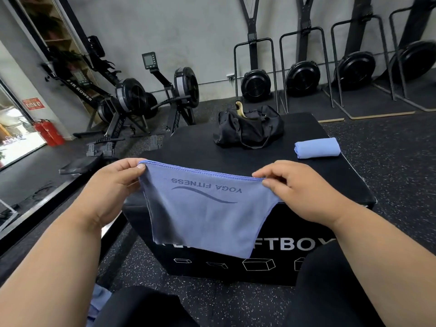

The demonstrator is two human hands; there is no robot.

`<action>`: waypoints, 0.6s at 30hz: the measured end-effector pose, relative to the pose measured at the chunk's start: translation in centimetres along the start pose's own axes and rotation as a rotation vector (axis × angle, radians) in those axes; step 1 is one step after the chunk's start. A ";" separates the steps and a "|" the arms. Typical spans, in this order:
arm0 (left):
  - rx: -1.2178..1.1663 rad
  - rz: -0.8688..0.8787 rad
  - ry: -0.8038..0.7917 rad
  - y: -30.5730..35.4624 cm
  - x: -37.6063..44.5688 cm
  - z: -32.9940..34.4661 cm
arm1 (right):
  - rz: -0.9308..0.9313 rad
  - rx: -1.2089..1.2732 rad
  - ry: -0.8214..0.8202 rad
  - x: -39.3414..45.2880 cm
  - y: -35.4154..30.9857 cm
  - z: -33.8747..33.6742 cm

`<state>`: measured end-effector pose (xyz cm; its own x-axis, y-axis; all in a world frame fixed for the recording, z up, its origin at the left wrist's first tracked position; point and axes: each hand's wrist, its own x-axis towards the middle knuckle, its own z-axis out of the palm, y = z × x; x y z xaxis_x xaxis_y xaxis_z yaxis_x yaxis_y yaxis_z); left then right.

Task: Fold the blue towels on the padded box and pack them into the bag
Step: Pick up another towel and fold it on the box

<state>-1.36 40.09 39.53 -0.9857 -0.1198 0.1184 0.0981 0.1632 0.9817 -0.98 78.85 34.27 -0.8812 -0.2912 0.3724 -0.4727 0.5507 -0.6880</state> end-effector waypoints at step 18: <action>-0.104 -0.167 0.060 -2.9 0.2 -0.2 | 0.192 0.469 -0.412 -0.9 0.6 0.2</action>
<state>-1.84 39.36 36.77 -0.9798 -0.1957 -0.0414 -0.0491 0.0347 0.9982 -0.42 79.24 33.37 -0.8357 -0.5491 0.0101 -0.1760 0.2503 -0.9520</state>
